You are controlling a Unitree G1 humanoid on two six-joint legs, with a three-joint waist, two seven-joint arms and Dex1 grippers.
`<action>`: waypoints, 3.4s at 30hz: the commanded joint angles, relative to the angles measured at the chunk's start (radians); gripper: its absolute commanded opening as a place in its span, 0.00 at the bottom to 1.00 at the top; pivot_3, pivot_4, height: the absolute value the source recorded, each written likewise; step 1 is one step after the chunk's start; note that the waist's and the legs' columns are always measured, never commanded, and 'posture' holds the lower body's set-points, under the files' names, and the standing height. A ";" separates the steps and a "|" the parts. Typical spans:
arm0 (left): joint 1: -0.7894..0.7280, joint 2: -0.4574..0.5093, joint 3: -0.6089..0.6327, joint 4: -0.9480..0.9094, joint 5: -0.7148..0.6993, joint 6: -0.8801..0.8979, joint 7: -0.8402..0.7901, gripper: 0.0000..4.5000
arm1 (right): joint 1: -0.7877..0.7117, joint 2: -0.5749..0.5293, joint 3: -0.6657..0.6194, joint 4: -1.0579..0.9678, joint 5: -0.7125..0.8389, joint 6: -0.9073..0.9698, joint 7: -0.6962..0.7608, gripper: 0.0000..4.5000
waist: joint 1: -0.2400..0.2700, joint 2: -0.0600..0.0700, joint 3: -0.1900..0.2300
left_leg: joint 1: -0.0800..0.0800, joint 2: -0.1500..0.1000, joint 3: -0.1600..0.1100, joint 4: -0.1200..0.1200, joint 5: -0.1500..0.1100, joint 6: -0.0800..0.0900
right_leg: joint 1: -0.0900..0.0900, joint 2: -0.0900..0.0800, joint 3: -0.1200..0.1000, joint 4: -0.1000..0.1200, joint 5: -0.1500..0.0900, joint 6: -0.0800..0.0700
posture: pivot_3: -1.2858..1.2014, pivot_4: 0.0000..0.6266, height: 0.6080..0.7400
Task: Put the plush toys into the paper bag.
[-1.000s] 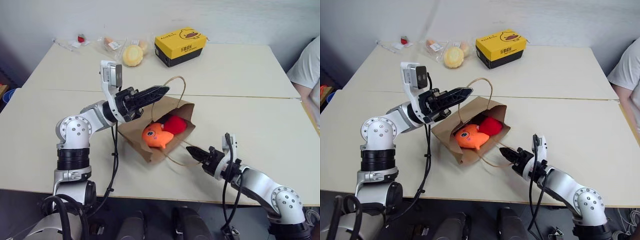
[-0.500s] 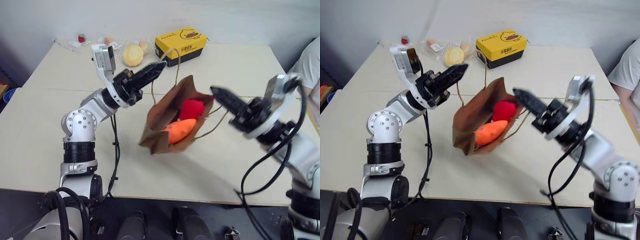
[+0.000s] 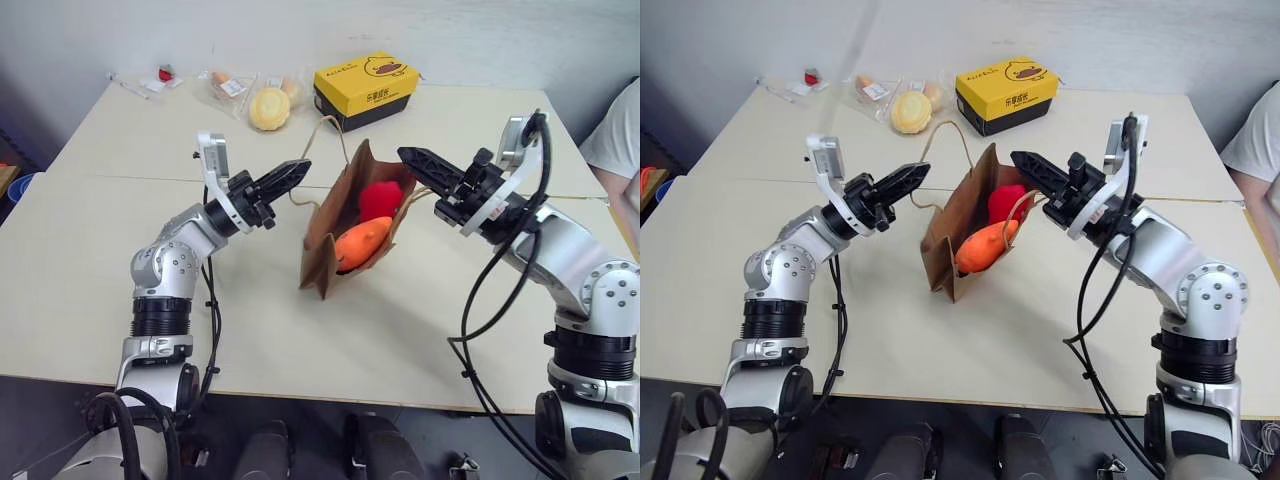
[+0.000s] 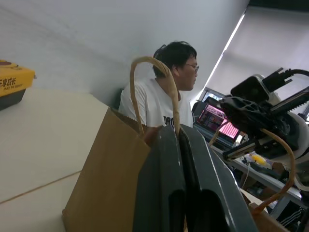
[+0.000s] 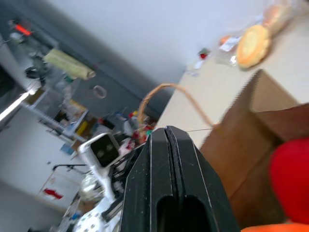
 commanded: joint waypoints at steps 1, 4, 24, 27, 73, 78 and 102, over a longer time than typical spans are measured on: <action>-0.002 -0.006 -0.004 -0.050 0.017 -0.034 -0.003 0.00 | 0.013 0.022 -0.018 0.006 -0.092 -0.034 0.023 0.00 | -0.002 0.000 0.000 | 0.000 0.000 0.000 0.000 0.000 0.000 | 0.000 0.000 0.000 0.000 0.000 0.000 | 0.52 0.24 1.00; -0.003 -0.013 -0.002 -0.045 0.027 -0.046 0.000 0.00 | 0.010 0.044 -0.030 0.010 -0.125 -0.040 0.036 0.00 | -0.004 0.000 0.000 | 0.000 0.000 0.000 0.000 0.000 0.000 | 0.000 0.000 0.000 0.000 0.000 0.000 | 0.52 0.24 1.00; 0.024 0.005 0.065 -0.116 -0.030 0.032 0.022 0.97 | 0.014 -0.276 -0.044 -0.082 0.023 0.232 0.405 1.00 | -0.002 0.000 0.000 | 0.000 0.000 0.000 0.000 -0.001 0.002 | 0.000 0.000 0.000 -0.001 0.000 0.000 | 0.52 0.24 1.00; 0.024 -0.002 0.071 -0.116 -0.030 0.023 0.026 0.99 | -0.003 -0.365 -0.021 -0.059 0.013 0.322 0.499 1.00 | -0.002 0.000 0.000 | 0.000 0.000 0.000 0.000 -0.001 0.002 | 0.000 0.000 0.000 -0.002 0.000 0.000 | 0.52 0.24 1.00; 0.479 0.115 -0.145 -0.566 0.136 -0.100 0.072 1.00 | 0.196 0.005 0.313 -0.185 -1.176 -0.251 1.002 0.01 | -0.004 0.002 0.001 | 0.004 -0.001 0.000 -0.002 -0.002 0.001 | 0.002 0.000 0.001 -0.007 0.001 0.001 | 0.52 0.24 1.00; 0.464 0.105 -0.157 -0.529 0.154 -0.127 0.068 1.00 | 0.169 0.050 0.342 -0.156 -1.231 -0.249 0.967 0.01 | -0.004 0.002 0.001 | 0.004 -0.001 0.000 -0.001 -0.002 0.001 | 0.002 0.000 0.001 -0.006 0.001 0.001 | 0.52 0.24 1.00; 0.338 0.017 -0.161 -0.265 0.298 -0.310 0.084 0.91 | 0.120 0.051 0.393 -0.053 -1.452 -0.362 1.000 0.00 | -0.004 0.002 0.001 | 0.004 -0.001 0.001 0.000 -0.001 0.001 | 0.001 0.000 0.001 -0.003 0.001 0.001 | 0.52 0.24 1.00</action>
